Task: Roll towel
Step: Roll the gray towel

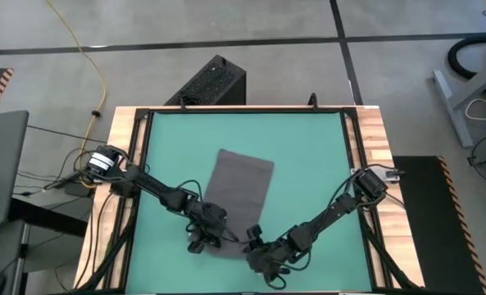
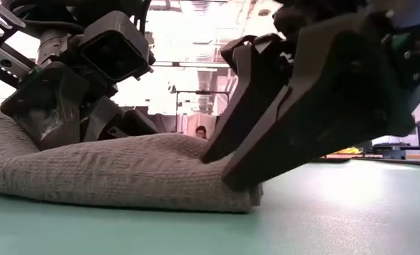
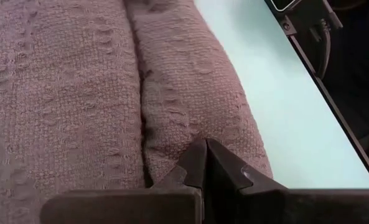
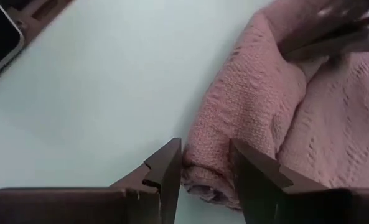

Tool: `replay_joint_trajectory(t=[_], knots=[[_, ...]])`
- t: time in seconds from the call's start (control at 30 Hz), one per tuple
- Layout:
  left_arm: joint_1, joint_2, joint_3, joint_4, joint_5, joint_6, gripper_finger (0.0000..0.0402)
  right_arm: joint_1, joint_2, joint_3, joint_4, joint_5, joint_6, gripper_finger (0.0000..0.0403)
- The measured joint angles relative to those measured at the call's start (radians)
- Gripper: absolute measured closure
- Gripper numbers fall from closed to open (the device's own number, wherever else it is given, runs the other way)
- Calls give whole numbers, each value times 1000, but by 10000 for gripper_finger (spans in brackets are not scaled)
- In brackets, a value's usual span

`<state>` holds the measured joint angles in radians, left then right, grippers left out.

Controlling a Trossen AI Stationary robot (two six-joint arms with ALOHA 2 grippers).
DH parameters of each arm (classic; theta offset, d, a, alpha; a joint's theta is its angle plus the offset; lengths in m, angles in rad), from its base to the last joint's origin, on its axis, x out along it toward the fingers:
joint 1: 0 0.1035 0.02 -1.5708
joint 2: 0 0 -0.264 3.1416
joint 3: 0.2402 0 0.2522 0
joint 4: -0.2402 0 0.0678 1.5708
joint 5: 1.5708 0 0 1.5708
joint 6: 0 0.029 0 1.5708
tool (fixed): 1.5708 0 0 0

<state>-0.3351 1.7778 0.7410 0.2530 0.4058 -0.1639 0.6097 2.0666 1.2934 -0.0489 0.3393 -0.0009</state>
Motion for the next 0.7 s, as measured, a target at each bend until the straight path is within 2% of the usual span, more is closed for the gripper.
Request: replay_joint_trajectory(t=[0.1,0.3,0.4,0.53,0.7], knots=[[0,-2,0,-1,18,18,401,-7,0,-6,-20,1,27,243],[0,-62,-1,-28,24,47,402,-23,26,-3,-71,-19,190,253],[-1,-114,-1,-35,31,66,401,-22,41,-3,-73,-40,261,288],[-1,-158,-1,-35,13,81,401,-18,27,-6,-60,-99,352,356],[-1,-159,-1,-39,-2,100,401,-8,-8,-10,-24,-148,451,362]])
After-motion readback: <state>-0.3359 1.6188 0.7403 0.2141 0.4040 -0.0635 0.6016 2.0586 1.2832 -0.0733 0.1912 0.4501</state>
